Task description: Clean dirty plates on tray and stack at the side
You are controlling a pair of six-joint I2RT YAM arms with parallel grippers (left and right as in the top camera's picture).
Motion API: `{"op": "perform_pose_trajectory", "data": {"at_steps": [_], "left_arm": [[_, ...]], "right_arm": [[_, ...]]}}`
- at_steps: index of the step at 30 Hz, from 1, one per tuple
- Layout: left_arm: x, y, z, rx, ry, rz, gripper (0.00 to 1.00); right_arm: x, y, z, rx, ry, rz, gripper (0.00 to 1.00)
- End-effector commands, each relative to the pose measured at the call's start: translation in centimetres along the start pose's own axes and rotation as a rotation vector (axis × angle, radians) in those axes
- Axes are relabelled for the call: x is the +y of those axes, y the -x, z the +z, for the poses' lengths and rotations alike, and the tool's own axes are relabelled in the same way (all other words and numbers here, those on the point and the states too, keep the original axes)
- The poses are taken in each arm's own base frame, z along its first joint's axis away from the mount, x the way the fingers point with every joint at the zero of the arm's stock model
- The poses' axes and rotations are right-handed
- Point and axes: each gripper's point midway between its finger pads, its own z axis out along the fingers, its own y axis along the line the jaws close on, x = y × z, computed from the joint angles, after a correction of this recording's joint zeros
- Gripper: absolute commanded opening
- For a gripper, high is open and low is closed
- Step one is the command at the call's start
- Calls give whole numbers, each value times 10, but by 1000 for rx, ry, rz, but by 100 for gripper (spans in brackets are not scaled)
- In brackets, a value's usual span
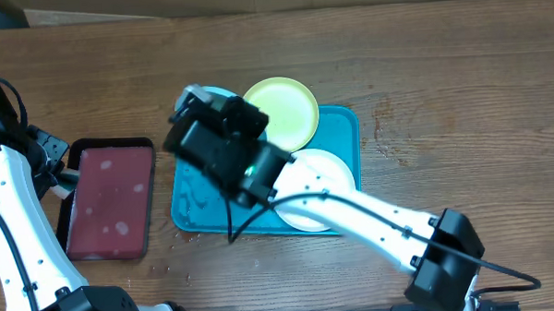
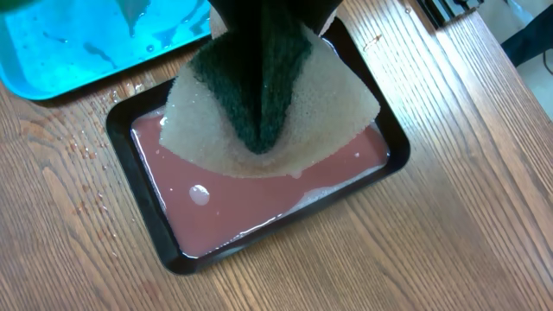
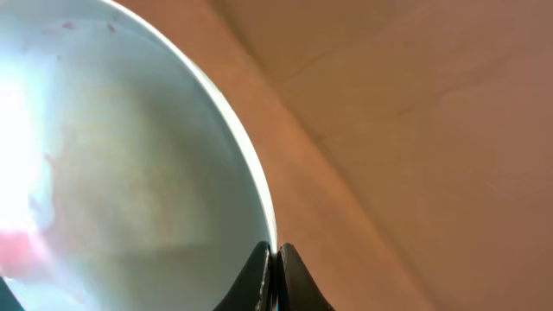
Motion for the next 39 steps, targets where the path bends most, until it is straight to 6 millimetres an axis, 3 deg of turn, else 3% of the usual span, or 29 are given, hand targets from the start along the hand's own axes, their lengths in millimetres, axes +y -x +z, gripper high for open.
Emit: {"op": "perform_pose_trajectory", "data": {"at_steps": [1,3,5,7,10,13,16,18,27,33,39], "left_arm": [[0,0,3,10,3,-15,4],[0,-1,3,11,3,-15,4],[0,0,3,10,3,-14,4],[0,0,3,10,3,-14,4],[0,-1,3,11,2,-13,4],[-1,-1,3,14,-4,-13,4],[-1,-2,3,18,-2,-12,4],[0,-3,3,20,-1,-12,4],[-1,-1,3,15,-4,-13,4],[-1,-2,3,16,-5,-13,4],[-7,-3,3,24,-33,-14,4]], "right_arm": [[5,-1,16,21,348,344,4],[17,-7,21,62,621,459,4],[15,-9,14,76,910,569,4],[-9,-10,-3,41,1241,695,4],[-69,-28,-6,-13,1456,866,4],[-123,-80,37,60,1287,1030,4],[-163,-156,81,235,978,1148,4],[-185,-210,98,362,791,1201,4],[-218,-366,116,720,294,1284,4],[-222,-406,127,720,220,1333,4],[-202,-419,132,742,233,1337,4]]}}
